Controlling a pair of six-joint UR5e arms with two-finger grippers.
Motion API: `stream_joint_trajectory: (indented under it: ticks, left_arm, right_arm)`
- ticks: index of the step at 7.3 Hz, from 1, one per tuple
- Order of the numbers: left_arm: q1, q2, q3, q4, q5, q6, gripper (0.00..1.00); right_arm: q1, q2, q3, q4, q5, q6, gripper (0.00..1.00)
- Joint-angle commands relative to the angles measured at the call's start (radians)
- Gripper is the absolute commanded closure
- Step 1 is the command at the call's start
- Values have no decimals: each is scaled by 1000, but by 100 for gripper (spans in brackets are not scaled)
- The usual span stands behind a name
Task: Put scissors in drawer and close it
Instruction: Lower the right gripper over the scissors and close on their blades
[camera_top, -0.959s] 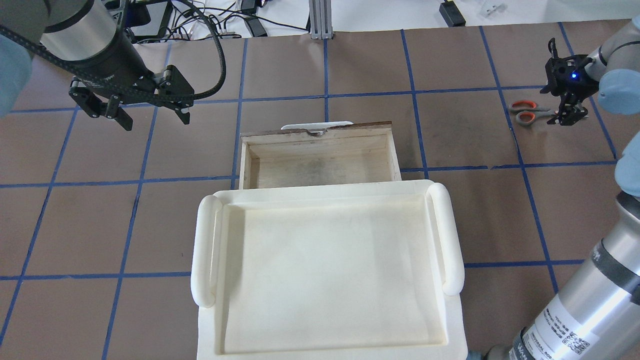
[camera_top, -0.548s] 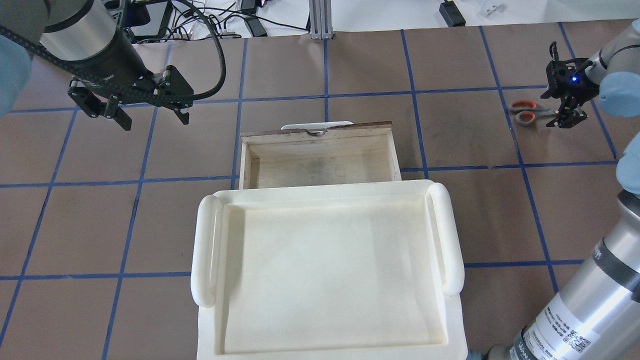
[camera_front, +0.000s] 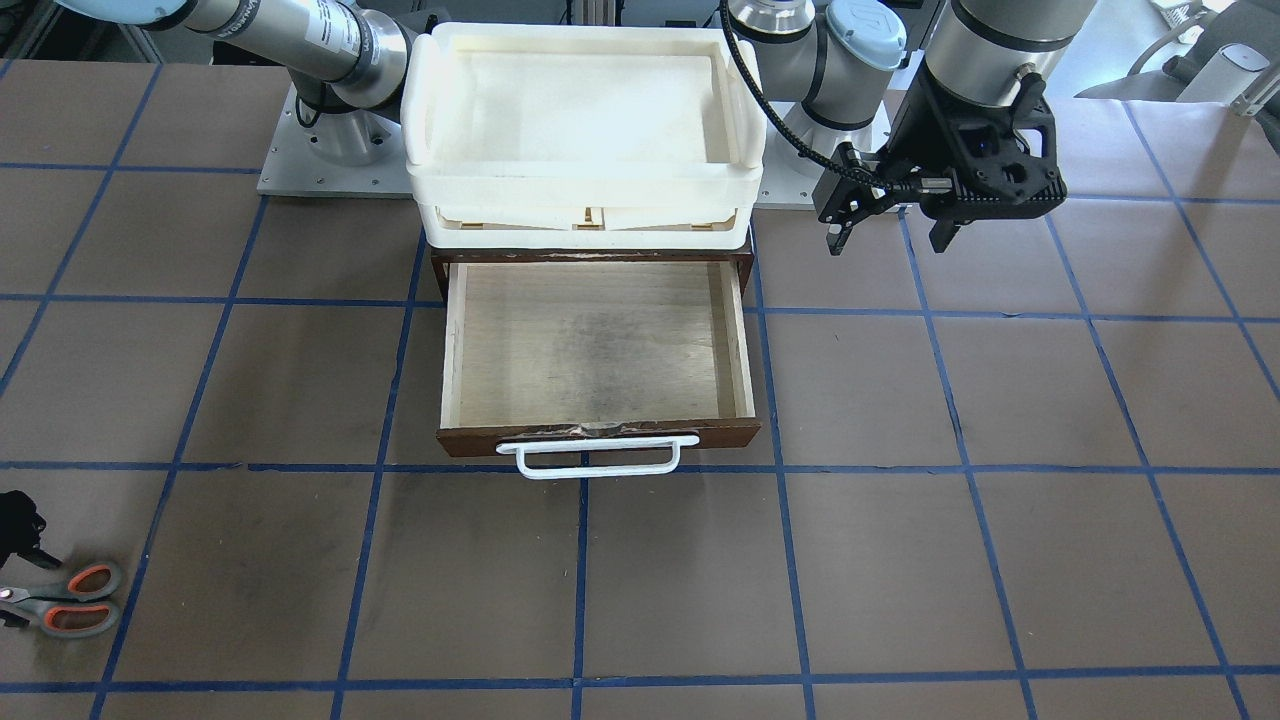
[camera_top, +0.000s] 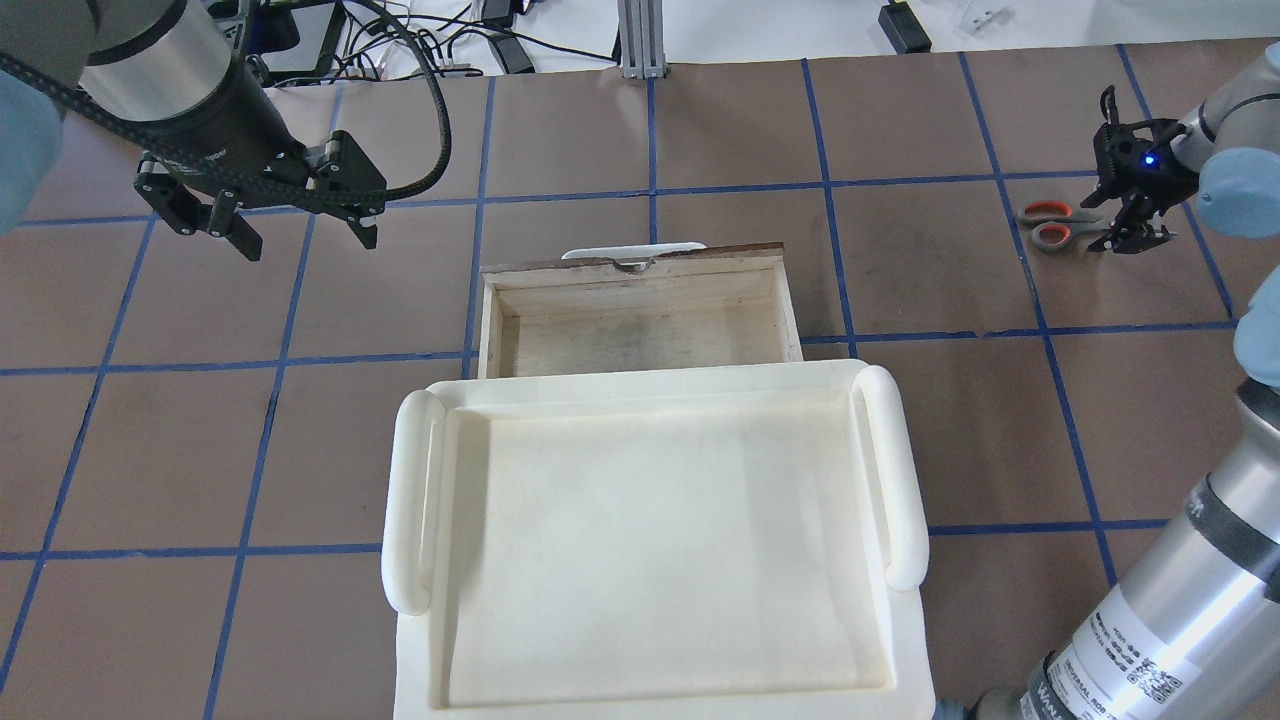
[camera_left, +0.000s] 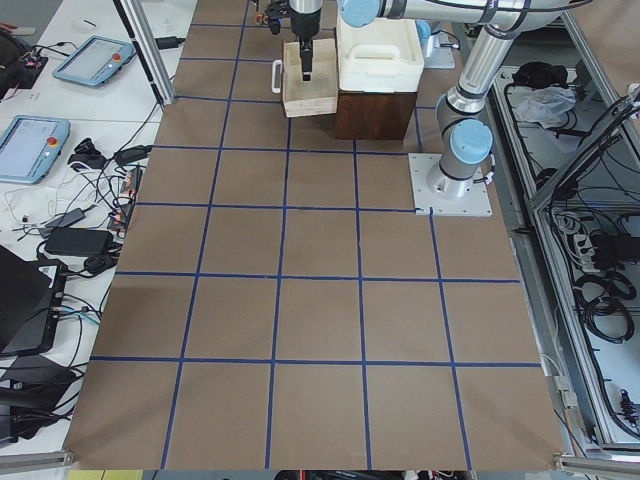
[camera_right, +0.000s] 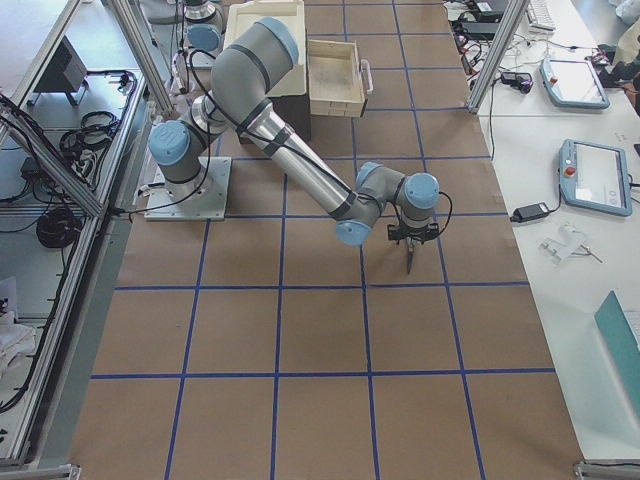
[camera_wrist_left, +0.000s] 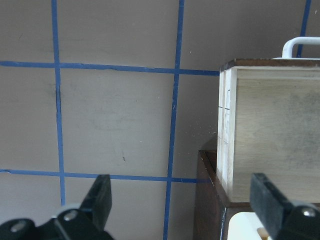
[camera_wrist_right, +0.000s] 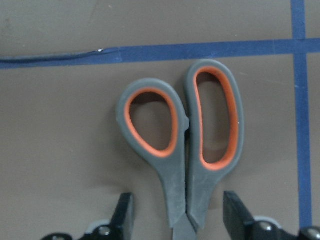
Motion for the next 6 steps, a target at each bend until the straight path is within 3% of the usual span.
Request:
stream_joint_trajectory:
  ticks: [1,2,6]
  left_arm:
    - [2,-1,-1,2,2,0,0]
    - [2,0,-2,2,2,0,0]
    - [0,0,-5,-1,2,-2,0]
  right_arm:
    - [0,3,0,-11,-1,1,63]
    - [0,4,0,-14,0,1,74]
    - [-2,4,4,-13,2,14,84]
